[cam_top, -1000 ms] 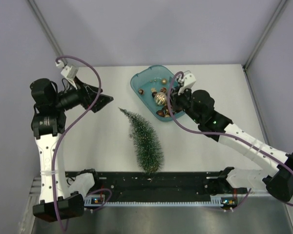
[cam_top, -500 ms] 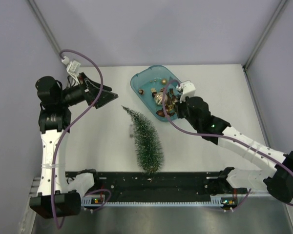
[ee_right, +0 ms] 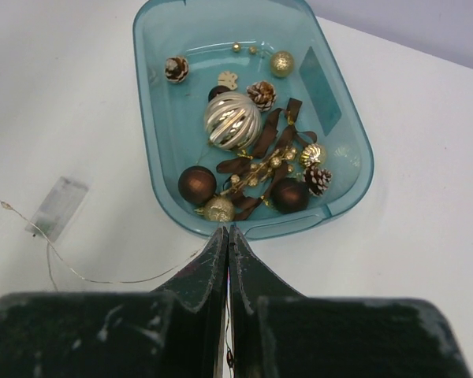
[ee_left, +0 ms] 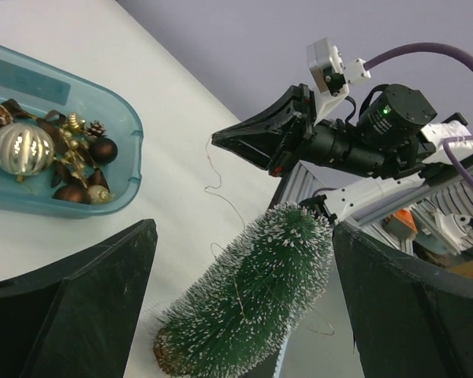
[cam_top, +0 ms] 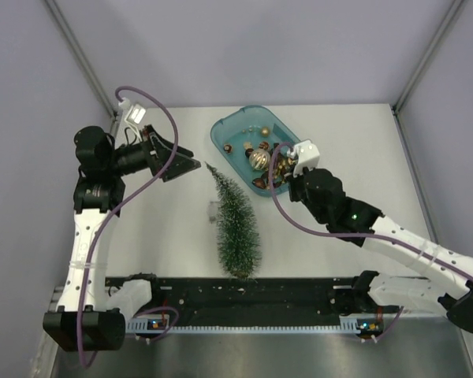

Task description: Decorate the small christmas tree

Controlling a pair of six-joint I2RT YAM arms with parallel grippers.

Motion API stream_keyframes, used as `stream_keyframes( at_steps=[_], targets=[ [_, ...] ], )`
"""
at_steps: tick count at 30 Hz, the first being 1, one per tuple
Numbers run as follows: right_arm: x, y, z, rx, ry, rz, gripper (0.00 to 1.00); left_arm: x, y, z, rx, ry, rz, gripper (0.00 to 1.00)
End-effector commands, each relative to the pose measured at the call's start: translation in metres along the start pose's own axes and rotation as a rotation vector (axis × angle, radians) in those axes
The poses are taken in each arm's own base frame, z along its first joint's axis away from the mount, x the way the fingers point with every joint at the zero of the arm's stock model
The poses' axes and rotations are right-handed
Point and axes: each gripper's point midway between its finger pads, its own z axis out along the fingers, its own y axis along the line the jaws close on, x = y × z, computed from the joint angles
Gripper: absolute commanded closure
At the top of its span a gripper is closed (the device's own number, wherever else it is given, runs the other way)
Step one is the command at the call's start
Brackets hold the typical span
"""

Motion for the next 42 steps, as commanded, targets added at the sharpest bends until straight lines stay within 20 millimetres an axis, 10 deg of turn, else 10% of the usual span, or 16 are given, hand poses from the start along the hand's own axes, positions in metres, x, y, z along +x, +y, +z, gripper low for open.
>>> stream_keyframes(
  at_steps=[1, 24, 29, 35, 42],
  targets=[
    [-0.022, 0.013, -0.006, -0.019, -0.038, -0.005, 1.0, 0.008, -0.016, 0.003, 0.06, 0.02, 0.049, 0.02],
    [-0.029, 0.041, -0.006, -0.085, -0.022, 0.011, 1.0, 0.039, -0.042, 0.044, 0.248, 0.158, -0.007, 0.05],
    [-0.029, 0.041, -0.008, -0.086, -0.02, 0.009, 1.0, 0.041, -0.038, 0.05, 0.248, 0.164, 0.001, 0.24],
    [-0.029, 0.023, -0.015, -0.018, -0.02, -0.015, 1.0, 0.04, -0.037, 0.05, 0.235, 0.151, 0.014, 0.71],
    [-0.04, -0.02, -0.028, 0.144, -0.051, -0.035, 1.0, 0.039, -0.042, 0.045, 0.225, 0.148, 0.02, 0.84]
  ],
)
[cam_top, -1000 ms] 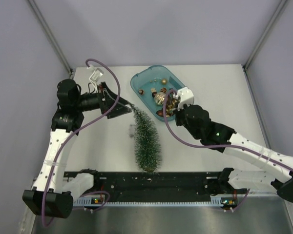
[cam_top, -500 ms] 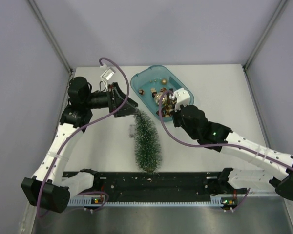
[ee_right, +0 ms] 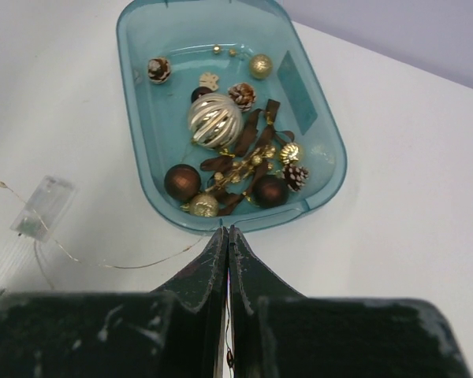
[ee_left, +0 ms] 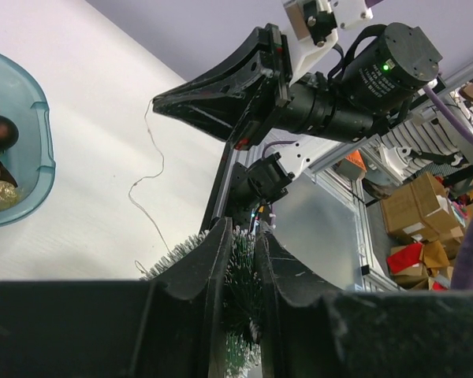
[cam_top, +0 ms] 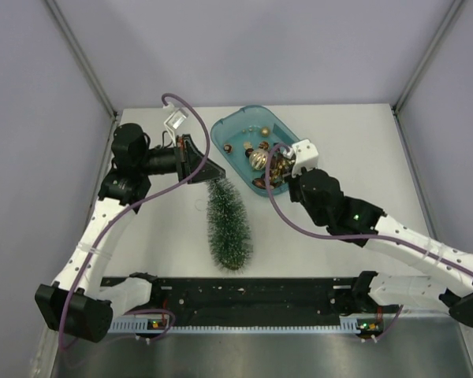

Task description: Decorate the small christmas tree

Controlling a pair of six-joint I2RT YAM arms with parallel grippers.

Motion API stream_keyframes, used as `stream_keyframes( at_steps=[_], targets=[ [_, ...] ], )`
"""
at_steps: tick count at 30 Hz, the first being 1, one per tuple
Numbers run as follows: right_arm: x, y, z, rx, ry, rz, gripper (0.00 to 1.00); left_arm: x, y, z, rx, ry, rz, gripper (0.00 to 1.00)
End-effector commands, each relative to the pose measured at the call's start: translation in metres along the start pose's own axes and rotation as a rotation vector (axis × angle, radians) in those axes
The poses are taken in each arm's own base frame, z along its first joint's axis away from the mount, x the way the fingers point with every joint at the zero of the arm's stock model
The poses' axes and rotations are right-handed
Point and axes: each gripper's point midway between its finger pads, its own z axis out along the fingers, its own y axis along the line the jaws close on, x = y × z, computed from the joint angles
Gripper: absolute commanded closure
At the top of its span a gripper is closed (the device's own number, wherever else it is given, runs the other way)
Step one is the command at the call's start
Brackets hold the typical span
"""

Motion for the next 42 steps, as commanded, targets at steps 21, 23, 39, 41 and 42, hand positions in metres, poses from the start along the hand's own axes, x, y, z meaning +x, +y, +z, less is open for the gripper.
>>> stream_keyframes(
  at_steps=[21, 23, 39, 41, 42],
  targets=[
    [0.03, -0.143, -0.044, 0.657, 0.192, -0.165, 1.0, -0.009, -0.013, -0.026, -0.093, -0.057, 0.16, 0.86],
    [0.025, -0.155, -0.052, 0.719, 0.185, -0.171, 1.0, -0.009, -0.011, -0.027, -0.104, -0.06, 0.163, 0.86],
    [-0.011, -0.05, -0.091, -0.073, 0.007, -0.089, 1.0, -0.027, 0.022, -0.04, -0.283, -0.143, 0.191, 0.88],
    [-0.017, -0.008, -0.104, -0.279, -0.028, -0.087, 1.0, -0.031, 0.026, -0.041, -0.306, -0.159, 0.187, 0.88],
    [-0.021, 0.007, -0.108, -0.333, -0.036, -0.093, 1.0, -0.033, 0.027, -0.042, -0.313, -0.165, 0.188, 0.88]
  ],
)
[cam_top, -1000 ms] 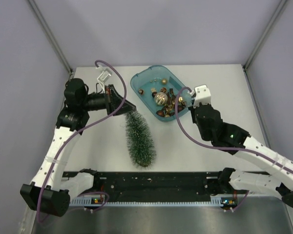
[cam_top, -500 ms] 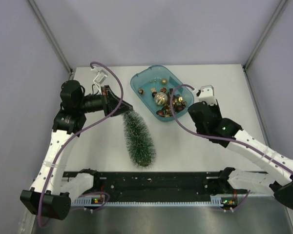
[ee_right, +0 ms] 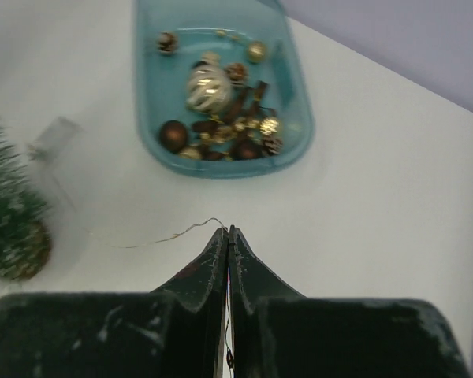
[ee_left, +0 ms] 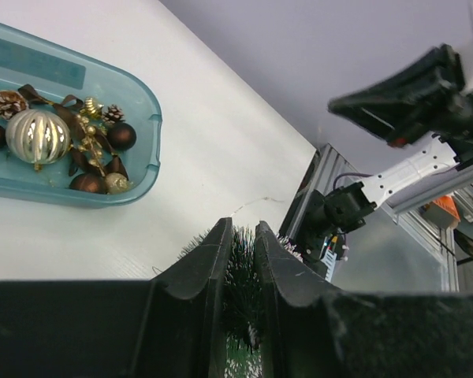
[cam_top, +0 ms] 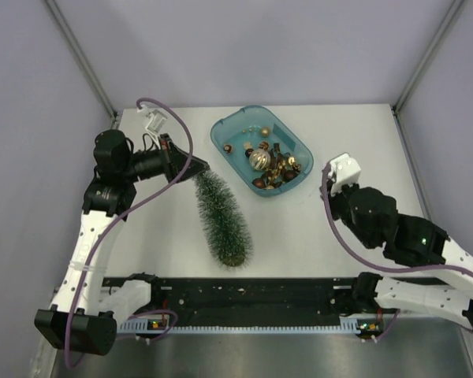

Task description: Decorate the small christmas tree

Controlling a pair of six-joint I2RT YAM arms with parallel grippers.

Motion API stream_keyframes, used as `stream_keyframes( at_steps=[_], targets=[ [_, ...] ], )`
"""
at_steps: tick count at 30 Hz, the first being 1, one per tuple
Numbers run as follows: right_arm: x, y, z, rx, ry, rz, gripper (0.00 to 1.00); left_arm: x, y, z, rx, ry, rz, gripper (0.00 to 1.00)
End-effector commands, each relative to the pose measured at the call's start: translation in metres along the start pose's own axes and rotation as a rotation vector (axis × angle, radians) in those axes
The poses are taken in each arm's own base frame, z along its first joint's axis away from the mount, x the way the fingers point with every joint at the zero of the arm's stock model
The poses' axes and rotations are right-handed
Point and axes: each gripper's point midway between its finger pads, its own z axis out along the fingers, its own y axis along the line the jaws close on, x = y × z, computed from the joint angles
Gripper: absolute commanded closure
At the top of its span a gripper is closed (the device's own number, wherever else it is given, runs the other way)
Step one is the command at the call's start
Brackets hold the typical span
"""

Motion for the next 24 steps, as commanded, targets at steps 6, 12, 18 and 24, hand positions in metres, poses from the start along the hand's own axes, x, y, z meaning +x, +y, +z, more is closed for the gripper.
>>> stream_keyframes(
  at_steps=[6, 12, 18, 24],
  targets=[
    [-0.054, 0.172, -0.071, -0.615, -0.156, -0.239, 1.0, -0.031, 0.005, -0.003, -0.078, -0.079, 0.08, 0.88],
    [-0.073, 0.236, -0.113, -0.904, -0.154, -0.26, 1.0, -0.032, 0.006, -0.004, -0.085, -0.088, 0.085, 0.88],
    [-0.083, 0.288, -0.109, -0.963, -0.222, -0.313, 1.0, -0.033, 0.004, -0.003, -0.077, -0.107, 0.063, 0.87],
    [-0.129, 0.326, -0.074, -0.93, -0.334, -0.359, 1.0, -0.03, -0.002, -0.006, -0.065, -0.109, 0.042, 0.25]
  ],
)
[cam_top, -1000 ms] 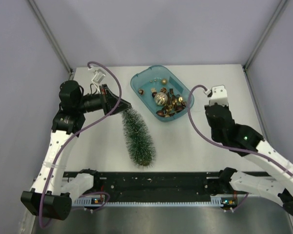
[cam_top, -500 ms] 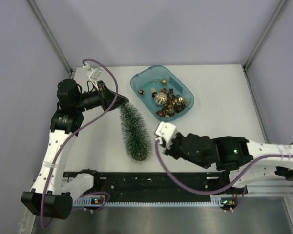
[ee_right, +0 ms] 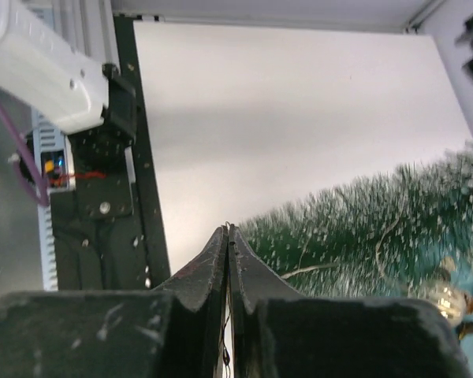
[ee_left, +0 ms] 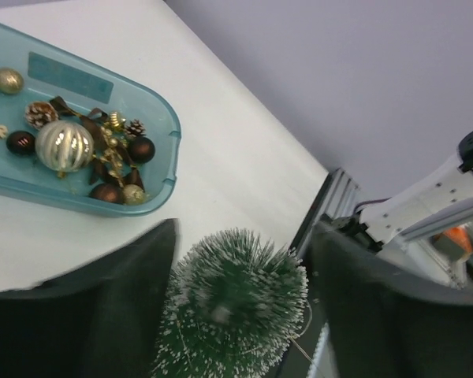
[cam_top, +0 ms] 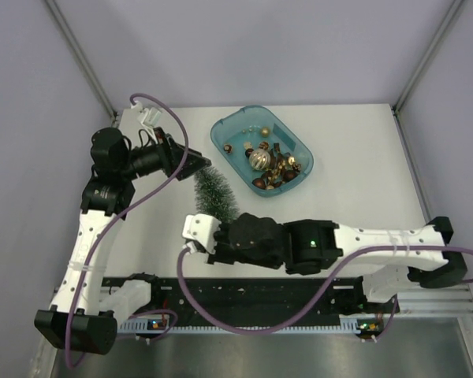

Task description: Decorate the small christmas tree

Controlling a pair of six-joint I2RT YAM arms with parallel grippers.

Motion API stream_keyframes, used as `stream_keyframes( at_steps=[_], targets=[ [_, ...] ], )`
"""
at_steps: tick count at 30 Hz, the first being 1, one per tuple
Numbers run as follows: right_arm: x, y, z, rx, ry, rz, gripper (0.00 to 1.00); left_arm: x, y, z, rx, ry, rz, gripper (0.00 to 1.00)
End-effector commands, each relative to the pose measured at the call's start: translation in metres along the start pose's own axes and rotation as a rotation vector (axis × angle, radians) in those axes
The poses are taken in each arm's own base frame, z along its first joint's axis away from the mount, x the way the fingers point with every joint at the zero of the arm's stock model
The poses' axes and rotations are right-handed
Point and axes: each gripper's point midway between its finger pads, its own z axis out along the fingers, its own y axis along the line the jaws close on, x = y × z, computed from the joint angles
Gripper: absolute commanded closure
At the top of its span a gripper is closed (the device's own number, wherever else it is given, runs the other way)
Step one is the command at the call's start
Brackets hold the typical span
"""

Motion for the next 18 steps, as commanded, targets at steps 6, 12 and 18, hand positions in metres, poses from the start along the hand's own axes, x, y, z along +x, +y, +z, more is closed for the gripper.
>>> stream_keyframes(
  at_steps=[6, 12, 18],
  targets=[
    [-0.07, -0.038, 0.056, 0.008, -0.146, -0.071, 1.0, -0.011, -0.01, -0.014, -0.04, -0.061, 0.038, 0.01],
    [-0.074, -0.052, 0.073, 0.033, -0.127, -0.098, 1.0, -0.022, 0.012, -0.028, -0.221, -0.103, 0.065, 0.01],
    [-0.084, -0.077, 0.083, 0.06, -0.124, -0.107, 1.0, -0.053, 0.039, -0.062, -0.529, -0.17, 0.123, 0.01]
  ],
)
